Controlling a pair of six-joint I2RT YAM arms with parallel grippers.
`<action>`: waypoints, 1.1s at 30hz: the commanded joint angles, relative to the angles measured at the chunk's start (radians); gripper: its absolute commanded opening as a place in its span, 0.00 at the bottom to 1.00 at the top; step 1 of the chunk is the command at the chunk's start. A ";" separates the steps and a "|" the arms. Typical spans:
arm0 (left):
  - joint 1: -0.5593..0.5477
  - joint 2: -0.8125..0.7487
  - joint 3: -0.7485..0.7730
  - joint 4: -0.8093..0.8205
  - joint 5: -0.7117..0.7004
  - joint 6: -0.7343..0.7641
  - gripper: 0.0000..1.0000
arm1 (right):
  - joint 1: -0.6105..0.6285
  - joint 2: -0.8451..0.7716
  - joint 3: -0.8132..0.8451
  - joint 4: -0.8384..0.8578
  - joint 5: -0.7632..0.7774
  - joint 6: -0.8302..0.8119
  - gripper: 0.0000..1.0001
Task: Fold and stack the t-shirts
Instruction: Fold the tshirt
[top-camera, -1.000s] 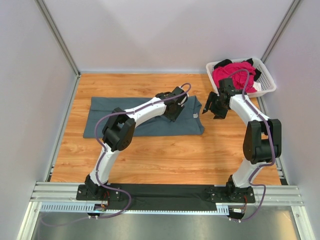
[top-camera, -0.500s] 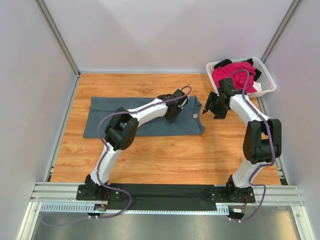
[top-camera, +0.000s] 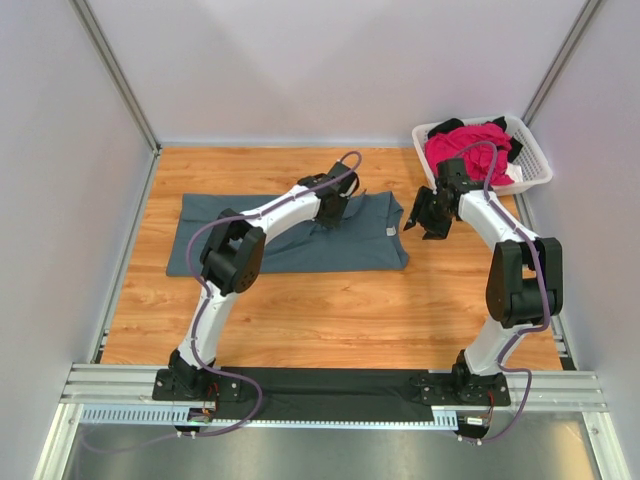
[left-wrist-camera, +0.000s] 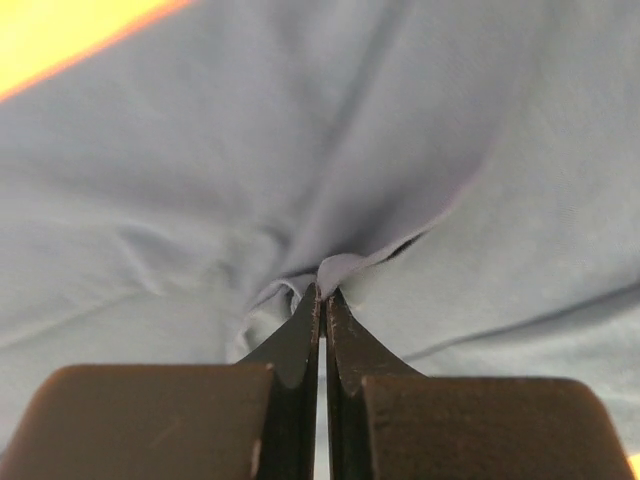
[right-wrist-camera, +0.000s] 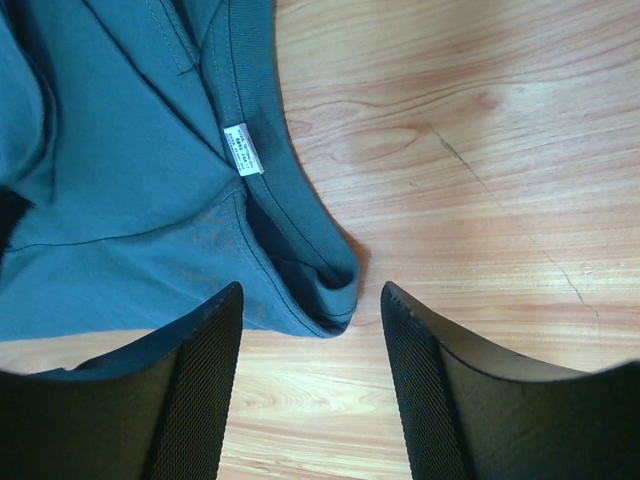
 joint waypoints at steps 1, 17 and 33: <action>0.036 -0.086 0.005 0.068 0.059 0.002 0.00 | 0.000 -0.013 -0.007 0.037 -0.026 -0.001 0.58; 0.103 -0.009 0.134 0.111 0.033 0.155 0.00 | 0.003 0.006 -0.011 0.034 -0.022 -0.002 0.55; 0.131 0.034 0.180 0.087 0.061 0.165 0.50 | 0.005 0.047 0.022 0.022 -0.044 -0.010 0.56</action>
